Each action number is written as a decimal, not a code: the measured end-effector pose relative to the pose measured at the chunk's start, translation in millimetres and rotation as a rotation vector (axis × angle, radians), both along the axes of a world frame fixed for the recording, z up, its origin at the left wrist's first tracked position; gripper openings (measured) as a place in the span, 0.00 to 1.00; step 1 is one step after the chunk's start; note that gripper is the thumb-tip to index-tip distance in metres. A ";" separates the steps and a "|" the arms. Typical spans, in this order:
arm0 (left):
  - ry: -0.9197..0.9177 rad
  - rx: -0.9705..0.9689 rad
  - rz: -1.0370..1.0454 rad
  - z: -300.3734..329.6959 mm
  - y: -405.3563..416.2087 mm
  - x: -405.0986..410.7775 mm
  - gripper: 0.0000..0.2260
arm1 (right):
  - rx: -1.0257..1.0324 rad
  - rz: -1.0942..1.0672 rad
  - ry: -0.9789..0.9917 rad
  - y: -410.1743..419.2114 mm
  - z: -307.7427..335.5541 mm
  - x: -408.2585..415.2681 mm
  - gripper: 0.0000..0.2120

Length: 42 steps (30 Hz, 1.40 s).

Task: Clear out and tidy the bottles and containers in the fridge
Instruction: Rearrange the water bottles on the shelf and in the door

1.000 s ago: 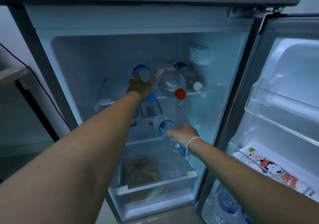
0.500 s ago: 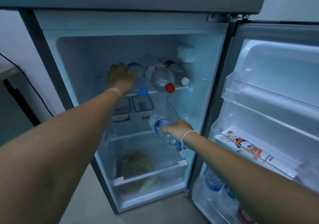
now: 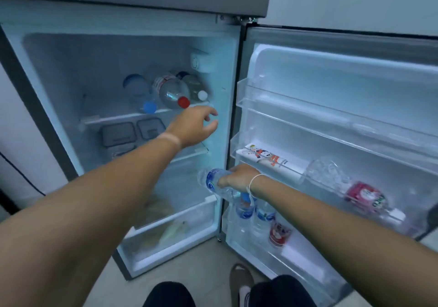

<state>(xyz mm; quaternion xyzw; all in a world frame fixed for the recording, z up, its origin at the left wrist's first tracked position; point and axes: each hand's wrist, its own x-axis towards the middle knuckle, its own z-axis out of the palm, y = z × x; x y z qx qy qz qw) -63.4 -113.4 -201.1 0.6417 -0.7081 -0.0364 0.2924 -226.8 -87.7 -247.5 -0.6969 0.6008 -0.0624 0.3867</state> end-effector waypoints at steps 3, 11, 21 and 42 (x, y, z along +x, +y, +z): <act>-0.127 0.038 -0.093 -11.6 0.6 -32.1 0.20 | 0.029 -0.014 0.026 12.2 -2.4 -24.2 0.30; -0.487 0.068 -0.198 -47.6 1.1 -101.5 0.24 | 0.027 -0.076 0.100 25.2 -27.3 -93.1 0.17; -0.489 0.030 -0.144 -55.9 -15.7 -106.5 0.24 | 0.198 -0.180 0.132 27.5 -34.3 -153.2 0.29; -0.437 -0.073 -0.117 -68.6 -17.5 -115.0 0.29 | 0.310 -0.339 0.322 14.0 -60.8 -221.7 0.28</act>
